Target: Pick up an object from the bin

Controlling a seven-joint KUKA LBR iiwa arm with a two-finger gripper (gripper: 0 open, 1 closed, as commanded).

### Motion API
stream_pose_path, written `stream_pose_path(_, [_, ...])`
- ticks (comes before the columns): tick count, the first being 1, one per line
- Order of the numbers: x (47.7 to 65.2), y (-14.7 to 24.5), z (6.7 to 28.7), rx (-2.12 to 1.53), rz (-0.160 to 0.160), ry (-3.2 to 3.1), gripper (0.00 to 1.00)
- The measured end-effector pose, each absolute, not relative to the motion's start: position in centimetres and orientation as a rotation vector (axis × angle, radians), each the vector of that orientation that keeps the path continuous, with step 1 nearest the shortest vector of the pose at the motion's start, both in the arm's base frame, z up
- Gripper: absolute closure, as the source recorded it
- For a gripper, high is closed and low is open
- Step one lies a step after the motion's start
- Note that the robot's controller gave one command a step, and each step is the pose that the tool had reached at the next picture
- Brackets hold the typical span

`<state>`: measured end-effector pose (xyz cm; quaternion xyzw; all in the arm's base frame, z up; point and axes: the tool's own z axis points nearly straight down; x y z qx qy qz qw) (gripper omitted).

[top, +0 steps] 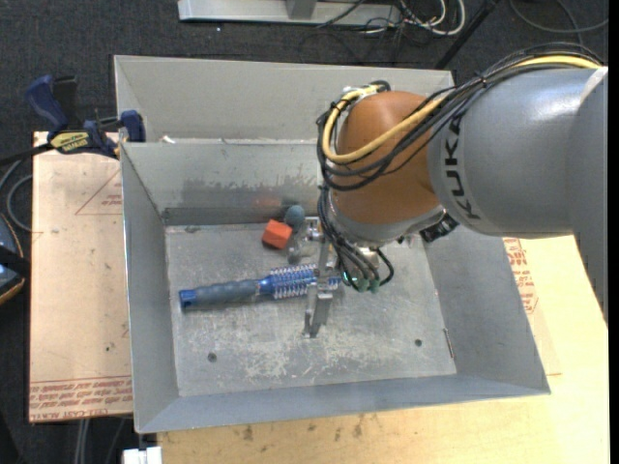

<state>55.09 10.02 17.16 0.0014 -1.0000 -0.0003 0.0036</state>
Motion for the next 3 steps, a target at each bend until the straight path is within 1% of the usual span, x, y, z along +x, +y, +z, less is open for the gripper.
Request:
stream_pose_path(1, [61.0,8.5,8.4,0.243,0.000,-3.132,0.00])
stream_pose_path(2, [61.0,8.6,8.7,0.243,-0.003,-3.134,1.00])
stream_pose_path(3, [60.4,8.3,19.9,0.486,0.000,-3.113,1.00])
